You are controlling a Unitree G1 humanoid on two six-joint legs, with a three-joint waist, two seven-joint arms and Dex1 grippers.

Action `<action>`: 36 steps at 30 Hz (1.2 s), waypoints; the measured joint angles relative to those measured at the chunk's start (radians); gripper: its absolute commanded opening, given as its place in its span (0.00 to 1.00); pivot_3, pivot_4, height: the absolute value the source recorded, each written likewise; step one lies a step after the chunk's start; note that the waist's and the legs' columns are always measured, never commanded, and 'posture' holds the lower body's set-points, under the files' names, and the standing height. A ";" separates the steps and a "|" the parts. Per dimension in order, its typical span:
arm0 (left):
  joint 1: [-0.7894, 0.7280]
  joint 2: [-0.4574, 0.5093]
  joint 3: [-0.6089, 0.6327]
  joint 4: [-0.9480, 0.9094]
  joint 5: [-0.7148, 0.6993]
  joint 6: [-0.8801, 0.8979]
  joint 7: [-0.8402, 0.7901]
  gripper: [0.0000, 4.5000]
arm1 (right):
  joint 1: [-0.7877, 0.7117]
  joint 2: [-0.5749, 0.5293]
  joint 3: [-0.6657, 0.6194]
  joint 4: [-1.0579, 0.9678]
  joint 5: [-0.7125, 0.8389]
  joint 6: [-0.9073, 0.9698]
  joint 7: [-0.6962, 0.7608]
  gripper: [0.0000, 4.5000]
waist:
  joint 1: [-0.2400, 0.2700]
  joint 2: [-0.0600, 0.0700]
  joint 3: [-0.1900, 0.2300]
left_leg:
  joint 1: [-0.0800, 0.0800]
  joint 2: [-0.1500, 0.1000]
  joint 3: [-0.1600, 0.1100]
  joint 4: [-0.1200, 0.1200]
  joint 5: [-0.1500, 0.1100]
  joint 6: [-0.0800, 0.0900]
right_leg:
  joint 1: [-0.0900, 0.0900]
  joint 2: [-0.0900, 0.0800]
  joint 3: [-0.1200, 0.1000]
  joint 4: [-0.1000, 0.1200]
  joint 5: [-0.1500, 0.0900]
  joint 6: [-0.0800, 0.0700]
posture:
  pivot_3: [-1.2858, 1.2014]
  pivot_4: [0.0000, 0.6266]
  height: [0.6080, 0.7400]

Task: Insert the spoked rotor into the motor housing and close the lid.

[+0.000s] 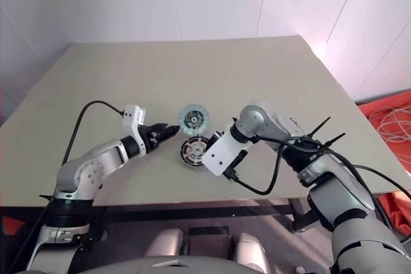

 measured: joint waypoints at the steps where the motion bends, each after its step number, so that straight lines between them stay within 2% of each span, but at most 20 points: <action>1: 0.000 -0.001 0.000 0.000 0.002 0.000 0.000 0.74 | -0.004 0.003 0.000 0.004 -0.001 -0.002 -0.001 0.61 | 0.000 0.000 0.000 | 0.000 0.000 0.000 0.000 0.000 0.000 | 0.000 0.000 0.000 0.000 0.000 0.000 | 0.52 0.00 1.00; 9: 0.000 -0.010 0.002 0.000 0.011 -0.003 0.000 0.74 | -0.022 0.009 -0.001 0.019 -0.008 -0.019 -0.012 0.01 | 0.000 0.000 0.000 | 0.000 0.000 0.000 0.000 0.000 0.000 | 0.000 0.000 0.000 0.000 0.000 0.000 | 0.52 0.00 1.00; 22: 0.000 -0.014 0.002 0.008 0.023 -0.010 -0.002 0.74 | -0.022 0.009 -0.001 0.033 -0.013 -0.022 -0.026 0.00 | 0.000 -0.001 0.000 | 0.000 0.003 0.004 0.000 0.000 0.000 | 0.000 0.000 0.000 0.001 0.000 0.000 | 0.52 0.00 1.00; 27: 0.000 -0.016 0.002 0.011 0.027 -0.010 -0.004 0.74 | -0.022 0.010 -0.001 0.031 -0.012 -0.010 -0.033 0.00 | 0.000 -0.001 0.000 | 0.000 0.010 0.016 0.000 0.001 0.001 | 0.000 0.000 0.000 0.001 0.000 0.000 | 0.52 0.00 1.00; 33: 0.000 -0.025 0.002 0.026 0.030 -0.012 -0.004 0.74 | 0.013 0.008 -0.020 -0.049 0.041 0.119 -0.006 0.00 | 0.000 -0.002 0.000 | -0.002 0.013 0.022 0.000 0.001 0.002 | -0.004 0.000 0.002 0.001 0.000 -0.001 | 0.52 0.00 1.00; 36: 0.000 -0.031 0.002 0.027 0.031 -0.018 -0.004 0.74 | 0.022 0.006 -0.026 -0.124 0.081 0.237 0.022 0.00 | 0.000 -0.002 0.000 | -0.009 0.013 0.024 0.001 0.002 0.004 | -0.011 0.000 0.003 0.003 0.001 -0.001 | 0.52 0.00 1.00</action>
